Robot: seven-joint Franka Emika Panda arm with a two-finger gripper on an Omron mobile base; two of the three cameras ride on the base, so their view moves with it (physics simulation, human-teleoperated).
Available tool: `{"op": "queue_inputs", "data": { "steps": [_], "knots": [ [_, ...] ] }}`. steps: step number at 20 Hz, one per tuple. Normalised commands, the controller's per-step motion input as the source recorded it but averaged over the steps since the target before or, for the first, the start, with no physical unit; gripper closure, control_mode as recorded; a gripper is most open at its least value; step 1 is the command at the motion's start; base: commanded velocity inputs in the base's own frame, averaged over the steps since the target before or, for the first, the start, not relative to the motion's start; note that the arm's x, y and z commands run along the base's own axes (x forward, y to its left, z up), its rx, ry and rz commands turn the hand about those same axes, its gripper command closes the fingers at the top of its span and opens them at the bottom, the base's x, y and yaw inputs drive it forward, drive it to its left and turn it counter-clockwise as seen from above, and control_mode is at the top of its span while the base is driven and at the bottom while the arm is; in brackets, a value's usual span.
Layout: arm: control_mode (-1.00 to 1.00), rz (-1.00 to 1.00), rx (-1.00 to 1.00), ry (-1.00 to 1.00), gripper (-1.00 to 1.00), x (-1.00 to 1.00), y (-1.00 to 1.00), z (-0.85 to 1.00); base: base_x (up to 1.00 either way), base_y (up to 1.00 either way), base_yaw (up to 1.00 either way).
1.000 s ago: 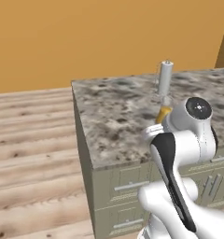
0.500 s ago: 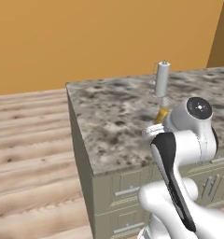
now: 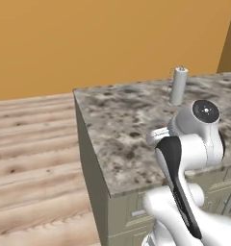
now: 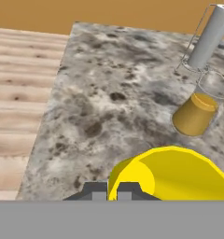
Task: Place the pitcher and cup on the dining counter for serving.
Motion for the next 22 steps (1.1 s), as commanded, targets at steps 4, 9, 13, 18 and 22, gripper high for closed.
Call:
{"op": "queue_inputs", "data": {
  "steps": [4, 9, 13, 18, 22],
  "knots": [
    [1.00, 0.00, 0.00, 0.00, 1.00, 0.00, 0.00, 0.00, 0.62, 0.01, 0.00],
    [-1.00, -0.03, 0.00, 0.11, 1.00, 0.62, -0.08, -0.12, 0.00, 0.00, 0.00],
    [-1.00, -0.10, 0.00, 0.19, 1.00, 0.94, -0.26, -0.36, 0.00, 0.00, 0.00],
    [-1.00, -0.10, 0.00, 0.18, 1.00, 1.00, -0.24, -0.49, 0.00, 0.00, 0.00],
    [-1.00, -0.09, 0.07, 0.06, 1.00, 0.81, -0.29, -0.74, 0.00, 0.00, 0.00]
  ]
}}
